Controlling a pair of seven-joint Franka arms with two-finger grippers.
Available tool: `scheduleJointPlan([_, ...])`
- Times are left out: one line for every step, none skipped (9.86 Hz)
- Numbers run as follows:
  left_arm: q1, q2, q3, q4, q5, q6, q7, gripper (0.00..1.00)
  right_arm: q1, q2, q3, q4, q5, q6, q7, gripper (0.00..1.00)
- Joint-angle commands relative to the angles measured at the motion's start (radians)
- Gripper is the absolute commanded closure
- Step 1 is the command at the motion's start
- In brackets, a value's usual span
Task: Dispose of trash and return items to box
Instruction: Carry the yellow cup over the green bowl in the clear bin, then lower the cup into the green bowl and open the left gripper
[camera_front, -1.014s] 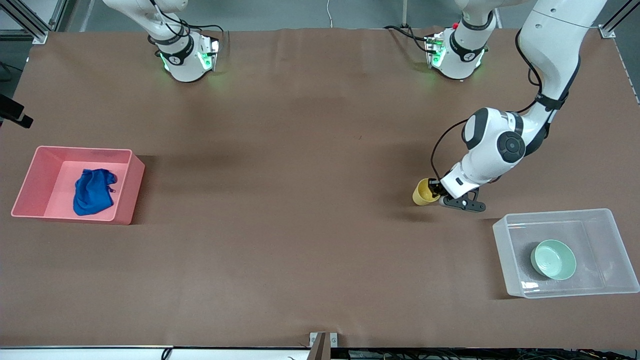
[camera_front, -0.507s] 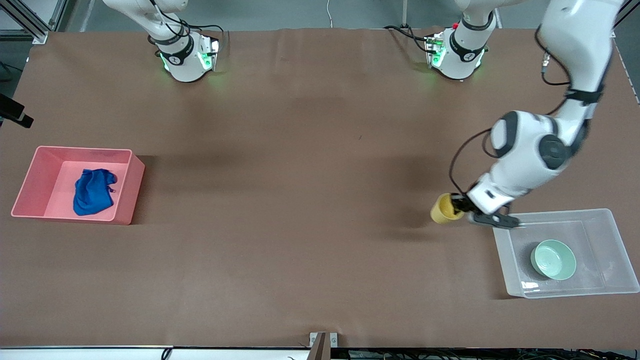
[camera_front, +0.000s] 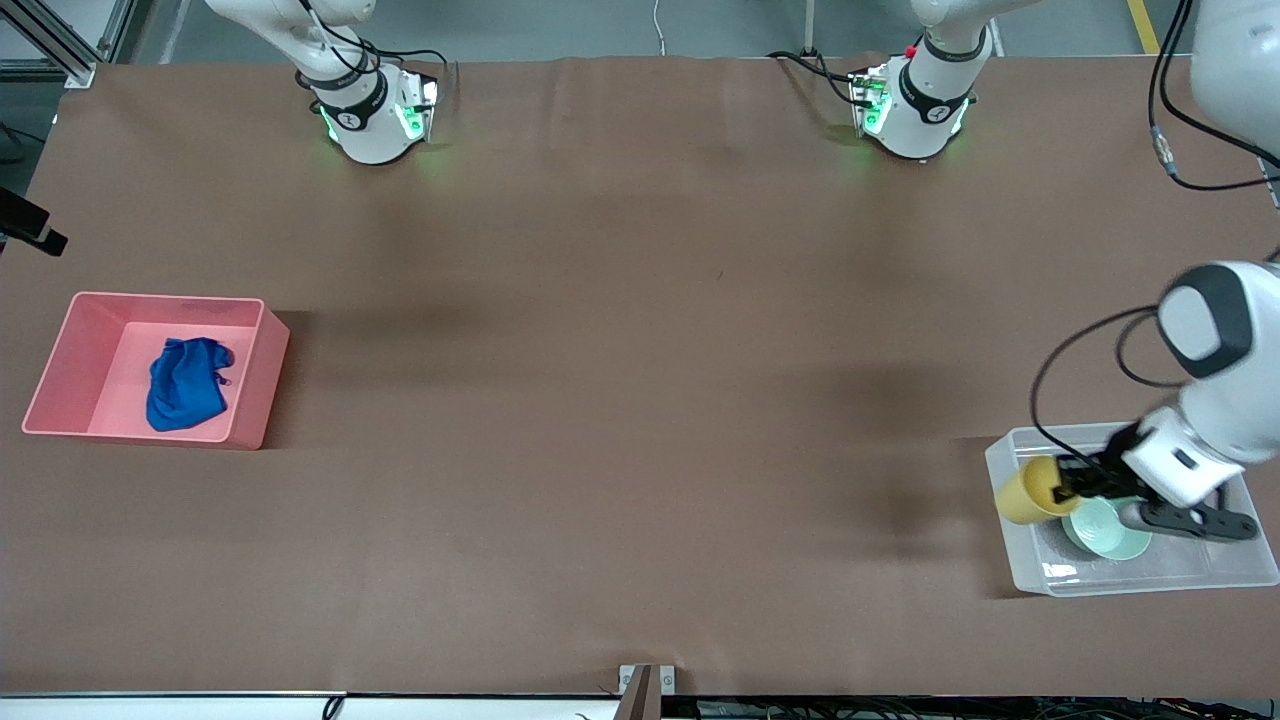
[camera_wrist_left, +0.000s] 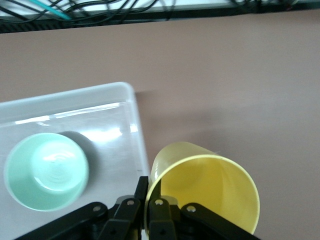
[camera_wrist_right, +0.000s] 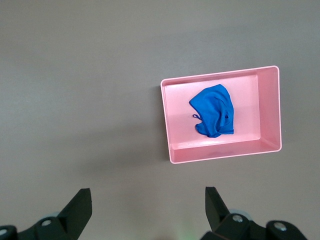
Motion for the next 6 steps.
scheduleJointPlan([-0.006,0.123,0.068,0.126,0.025,-0.042,0.132,1.00,0.005,-0.021,0.002,-0.024,-0.016,0.004,0.014,0.00])
scheduleJointPlan([-0.005,0.149,0.097,0.140,0.025,-0.040,0.155,1.00,0.005,-0.021,0.002,-0.024,-0.016,0.004,0.014,0.00])
scheduleJointPlan([-0.005,0.168,0.140,0.142,0.025,-0.025,0.202,1.00,0.005,-0.021,0.002,-0.024,-0.016,0.004,0.015,0.00])
scheduleJointPlan([-0.005,0.183,0.173,0.140,0.025,0.009,0.218,1.00,0.005,-0.021,0.002,-0.024,-0.016,0.004,0.015,0.00])
scheduleJointPlan([-0.006,0.201,0.196,0.145,0.027,0.039,0.221,1.00,0.005,-0.019,0.002,-0.024,-0.016,0.002,0.012,0.00])
scheduleJointPlan([-0.006,0.223,0.211,0.151,0.027,0.065,0.221,1.00,0.003,-0.019,0.002,-0.024,-0.016,0.002,0.011,0.00])
